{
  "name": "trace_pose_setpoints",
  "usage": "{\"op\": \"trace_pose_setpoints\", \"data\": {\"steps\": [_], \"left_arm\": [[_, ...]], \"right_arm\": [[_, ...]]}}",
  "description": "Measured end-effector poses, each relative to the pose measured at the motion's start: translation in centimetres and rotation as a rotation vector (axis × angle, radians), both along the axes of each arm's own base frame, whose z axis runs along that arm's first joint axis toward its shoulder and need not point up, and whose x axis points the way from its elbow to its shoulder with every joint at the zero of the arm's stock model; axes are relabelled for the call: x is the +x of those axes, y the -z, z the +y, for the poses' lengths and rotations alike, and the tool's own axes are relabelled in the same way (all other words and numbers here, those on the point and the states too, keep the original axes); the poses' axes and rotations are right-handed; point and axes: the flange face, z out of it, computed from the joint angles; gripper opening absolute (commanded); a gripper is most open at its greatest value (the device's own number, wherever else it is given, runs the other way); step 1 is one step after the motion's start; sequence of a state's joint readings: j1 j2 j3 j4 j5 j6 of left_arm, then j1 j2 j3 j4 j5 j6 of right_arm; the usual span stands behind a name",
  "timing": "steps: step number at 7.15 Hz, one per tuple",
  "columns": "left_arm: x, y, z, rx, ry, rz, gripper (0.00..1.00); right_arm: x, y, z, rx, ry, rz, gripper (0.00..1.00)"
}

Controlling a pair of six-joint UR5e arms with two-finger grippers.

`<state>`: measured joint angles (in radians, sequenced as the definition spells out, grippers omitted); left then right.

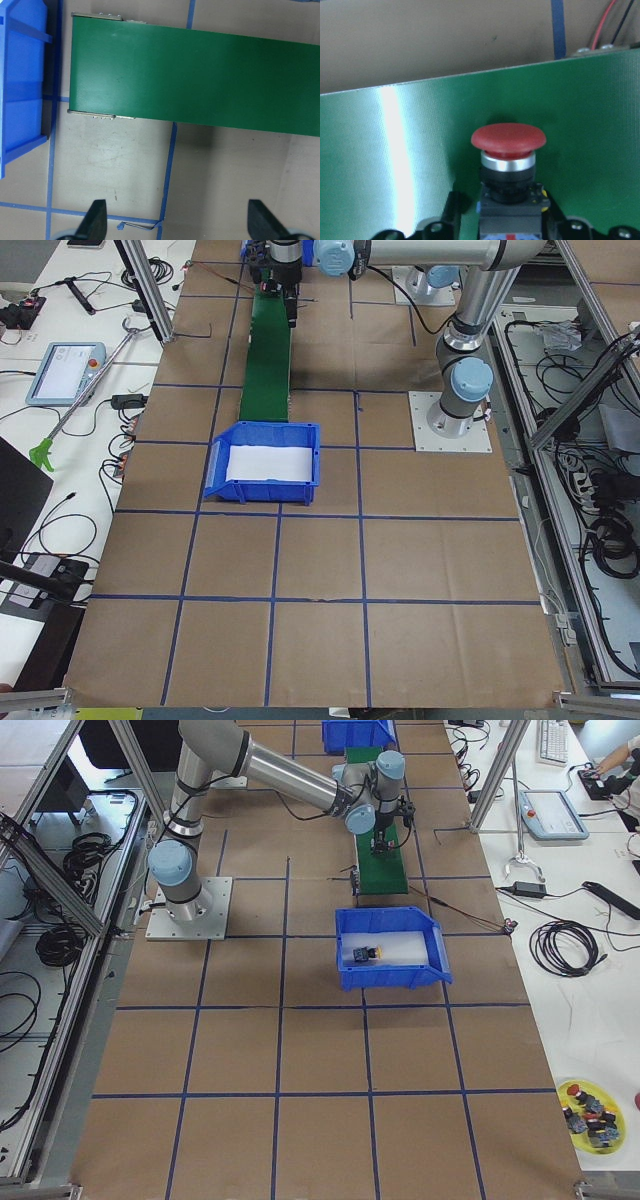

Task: Transport two buttons from left to right
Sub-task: 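Lift the red button with the right gripper toward the blue bin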

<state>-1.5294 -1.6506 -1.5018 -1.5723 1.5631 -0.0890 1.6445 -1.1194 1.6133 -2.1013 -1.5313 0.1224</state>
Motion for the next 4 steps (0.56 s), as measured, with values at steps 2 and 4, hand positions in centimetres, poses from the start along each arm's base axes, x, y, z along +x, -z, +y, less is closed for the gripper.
{"op": "trace_pose_setpoints", "data": {"steps": [2, 4], "left_arm": [[0.0, 0.0, 0.0, 0.000, 0.000, 0.000, 1.00], [0.0, 0.0, 0.0, 0.000, 0.000, 0.000, 1.00]], "right_arm": [[-0.9, -4.4, -1.1, 0.008, -0.033, 0.011, 0.06], [-6.7, -11.2, -1.3, 0.014, -0.050, 0.037, 0.06]]}}
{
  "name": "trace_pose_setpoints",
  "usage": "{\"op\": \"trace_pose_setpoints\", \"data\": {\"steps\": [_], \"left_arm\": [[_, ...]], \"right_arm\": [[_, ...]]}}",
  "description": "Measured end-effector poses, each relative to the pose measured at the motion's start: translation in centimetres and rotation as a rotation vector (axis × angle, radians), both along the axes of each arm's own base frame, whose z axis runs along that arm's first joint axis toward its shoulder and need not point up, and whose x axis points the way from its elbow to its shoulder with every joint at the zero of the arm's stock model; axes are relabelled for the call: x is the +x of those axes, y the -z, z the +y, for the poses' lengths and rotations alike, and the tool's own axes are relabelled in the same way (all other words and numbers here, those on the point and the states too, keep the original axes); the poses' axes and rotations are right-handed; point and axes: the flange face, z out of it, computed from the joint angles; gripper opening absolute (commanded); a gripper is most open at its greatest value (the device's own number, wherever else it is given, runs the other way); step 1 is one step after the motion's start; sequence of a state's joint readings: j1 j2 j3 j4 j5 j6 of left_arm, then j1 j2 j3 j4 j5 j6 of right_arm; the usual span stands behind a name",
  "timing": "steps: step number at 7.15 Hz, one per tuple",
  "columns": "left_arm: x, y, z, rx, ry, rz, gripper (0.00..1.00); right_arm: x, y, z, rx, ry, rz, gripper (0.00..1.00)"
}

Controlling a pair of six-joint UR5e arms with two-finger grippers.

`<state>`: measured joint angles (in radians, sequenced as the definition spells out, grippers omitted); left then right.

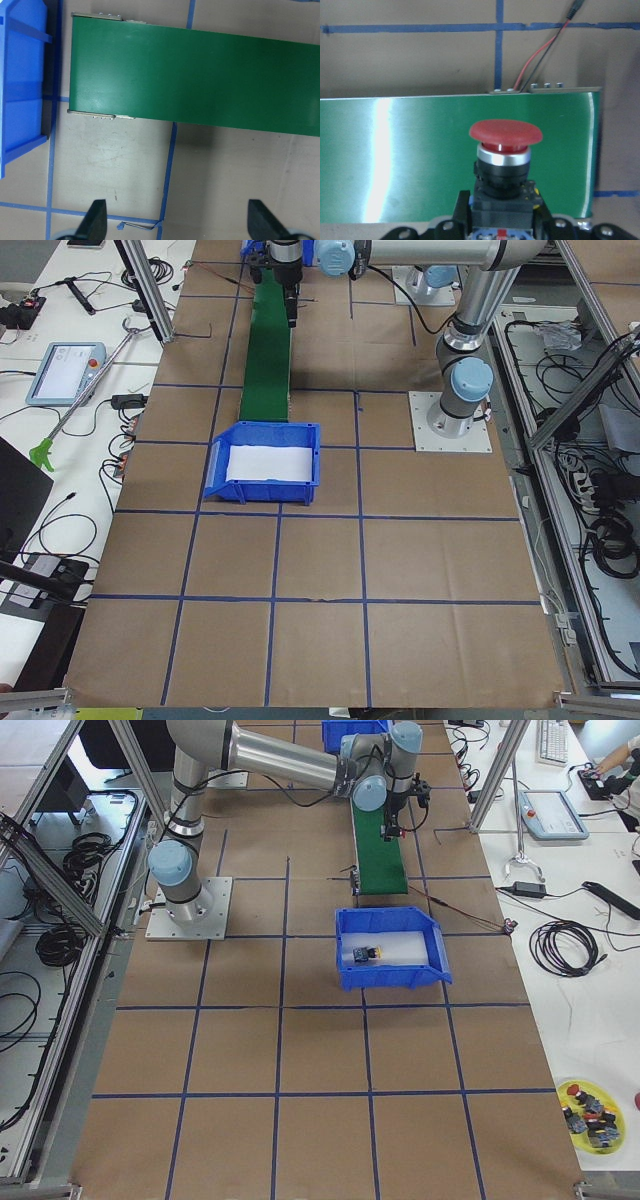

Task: Transport two buttons from left to right
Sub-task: 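Lift the red button with the right gripper toward the blue bin, then lower the red button into the bin beside the yellow one and open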

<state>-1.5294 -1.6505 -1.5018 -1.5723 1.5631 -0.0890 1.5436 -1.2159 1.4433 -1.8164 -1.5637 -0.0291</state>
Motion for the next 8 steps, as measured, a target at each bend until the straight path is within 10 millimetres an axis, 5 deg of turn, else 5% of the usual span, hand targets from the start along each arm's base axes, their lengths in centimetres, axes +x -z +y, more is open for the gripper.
{"op": "trace_pose_setpoints", "data": {"steps": [1, 3, 5, 8], "left_arm": [[0.0, 0.0, 0.0, 0.000, 0.000, 0.000, 1.00], [0.0, 0.0, 0.0, 0.000, -0.001, 0.000, 1.00], [0.0, 0.0, 0.0, 0.000, -0.001, 0.000, 1.00], [0.0, 0.0, 0.0, 0.000, -0.002, -0.001, 1.00]], "right_arm": [[-5.3, -2.9, 0.3, -0.014, -0.020, 0.008, 0.06], [-17.7, -5.3, 1.0, -0.043, -0.103, 0.024, 0.06], [-27.1, -3.3, 0.5, -0.089, -0.206, 0.056, 0.06], [-31.0, 3.8, -1.8, -0.065, -0.286, 0.044, 0.06]]}}
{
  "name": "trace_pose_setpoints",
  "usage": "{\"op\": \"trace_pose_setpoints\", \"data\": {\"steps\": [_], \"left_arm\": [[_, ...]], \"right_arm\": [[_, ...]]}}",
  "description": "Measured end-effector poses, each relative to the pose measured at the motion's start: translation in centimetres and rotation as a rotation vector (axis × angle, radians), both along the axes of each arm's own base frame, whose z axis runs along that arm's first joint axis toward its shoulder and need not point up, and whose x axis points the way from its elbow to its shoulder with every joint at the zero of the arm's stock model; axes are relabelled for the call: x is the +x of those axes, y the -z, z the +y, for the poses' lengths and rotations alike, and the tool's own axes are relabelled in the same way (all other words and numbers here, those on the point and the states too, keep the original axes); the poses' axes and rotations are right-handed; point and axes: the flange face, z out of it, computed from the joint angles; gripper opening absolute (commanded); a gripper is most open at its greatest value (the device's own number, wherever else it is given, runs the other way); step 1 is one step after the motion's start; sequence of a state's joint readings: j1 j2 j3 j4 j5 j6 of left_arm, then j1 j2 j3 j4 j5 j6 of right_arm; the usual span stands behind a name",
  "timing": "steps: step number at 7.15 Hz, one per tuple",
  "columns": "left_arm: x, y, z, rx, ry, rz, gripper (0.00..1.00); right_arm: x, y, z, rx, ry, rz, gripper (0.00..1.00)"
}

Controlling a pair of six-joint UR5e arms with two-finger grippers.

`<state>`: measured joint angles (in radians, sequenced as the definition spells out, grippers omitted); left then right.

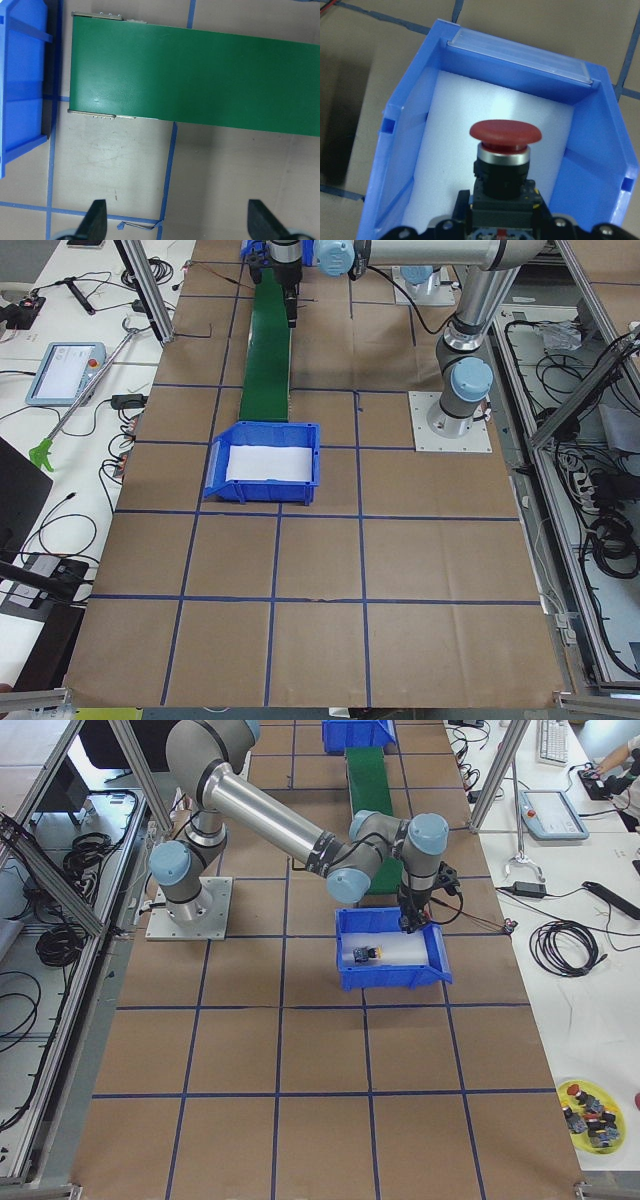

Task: Transport two buttons from left to right
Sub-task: 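Lower the red button into the bin beside the yellow one and open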

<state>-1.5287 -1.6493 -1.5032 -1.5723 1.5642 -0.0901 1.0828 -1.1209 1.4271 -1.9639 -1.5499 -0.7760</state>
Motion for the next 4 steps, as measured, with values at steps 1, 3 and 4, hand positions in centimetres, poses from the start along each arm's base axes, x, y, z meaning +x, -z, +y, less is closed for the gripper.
{"op": "trace_pose_setpoints", "data": {"steps": [1, 3, 4], "left_arm": [[0.0, 0.0, 0.0, 0.000, 0.000, 0.000, 1.00], [0.0, 0.0, 0.0, 0.000, 0.000, 0.000, 1.00], [0.0, 0.0, 0.0, 0.000, 0.000, 0.000, 1.00]], "right_arm": [[-0.3, 1.8, -0.5, 0.008, -0.004, -0.004, 0.06], [-0.6, 5.1, -1.2, 0.024, -0.005, -0.013, 0.06], [-0.7, 6.6, -1.4, 0.030, -0.002, -0.016, 0.06]]}}
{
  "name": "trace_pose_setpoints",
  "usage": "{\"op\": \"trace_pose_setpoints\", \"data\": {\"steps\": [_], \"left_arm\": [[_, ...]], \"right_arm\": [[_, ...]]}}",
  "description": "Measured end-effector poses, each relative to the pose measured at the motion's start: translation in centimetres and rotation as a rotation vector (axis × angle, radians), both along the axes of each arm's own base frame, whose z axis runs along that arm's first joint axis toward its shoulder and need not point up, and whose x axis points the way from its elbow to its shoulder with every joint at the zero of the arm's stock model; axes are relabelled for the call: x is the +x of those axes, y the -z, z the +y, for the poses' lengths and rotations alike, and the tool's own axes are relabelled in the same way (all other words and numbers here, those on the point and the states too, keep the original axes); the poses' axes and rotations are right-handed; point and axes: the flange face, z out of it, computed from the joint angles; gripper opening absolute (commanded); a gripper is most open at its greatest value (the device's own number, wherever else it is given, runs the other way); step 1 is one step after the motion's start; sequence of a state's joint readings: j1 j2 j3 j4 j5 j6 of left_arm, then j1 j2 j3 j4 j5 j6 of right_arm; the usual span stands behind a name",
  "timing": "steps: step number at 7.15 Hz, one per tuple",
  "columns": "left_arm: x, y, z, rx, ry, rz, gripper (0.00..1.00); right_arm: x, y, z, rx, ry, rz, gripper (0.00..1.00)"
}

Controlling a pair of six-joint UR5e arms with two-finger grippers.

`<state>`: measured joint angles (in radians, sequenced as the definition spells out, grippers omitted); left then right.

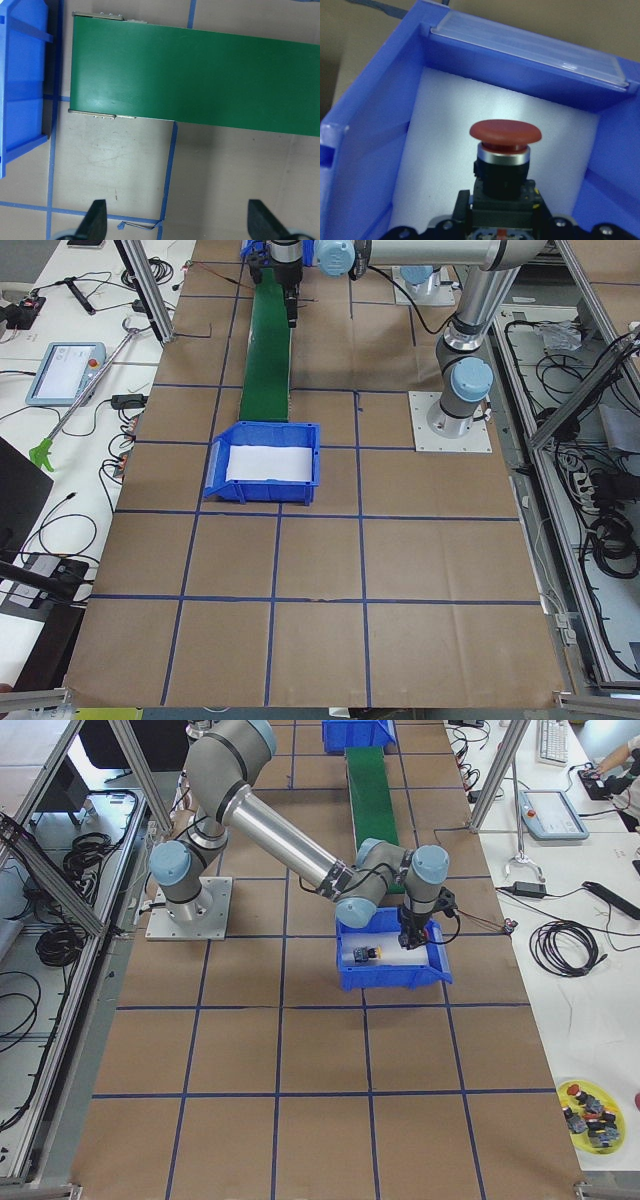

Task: Transport two buttons from left to right
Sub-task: 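Lower the red button into the bin beside the yellow one and open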

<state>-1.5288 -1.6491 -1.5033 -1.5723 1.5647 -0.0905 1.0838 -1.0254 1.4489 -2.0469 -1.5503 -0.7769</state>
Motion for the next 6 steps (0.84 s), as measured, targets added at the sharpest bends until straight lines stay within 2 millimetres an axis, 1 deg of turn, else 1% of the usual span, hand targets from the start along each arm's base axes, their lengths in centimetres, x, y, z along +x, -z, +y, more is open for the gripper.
{"op": "trace_pose_setpoints", "data": {"steps": [1, 3, 4, 6], "left_arm": [[0.0, 0.0, 0.0, 0.001, 0.000, 0.000, 1.00], [0.0, 0.1, 0.0, 0.001, 0.000, 0.000, 1.00], [0.0, 0.1, 0.0, 0.002, 0.001, 0.001, 1.00], [0.0, 0.1, 0.0, 0.002, 0.001, 0.001, 1.00]], "right_arm": [[0.0, 1.3, -0.1, 0.010, 0.004, -0.004, 0.06], [0.3, 3.1, 0.5, 0.035, 0.042, -0.013, 0.07], [0.5, 3.6, 0.9, 0.047, 0.055, -0.017, 0.09], [0.5, 4.1, 1.0, 0.054, 0.061, -0.018, 0.09]]}}
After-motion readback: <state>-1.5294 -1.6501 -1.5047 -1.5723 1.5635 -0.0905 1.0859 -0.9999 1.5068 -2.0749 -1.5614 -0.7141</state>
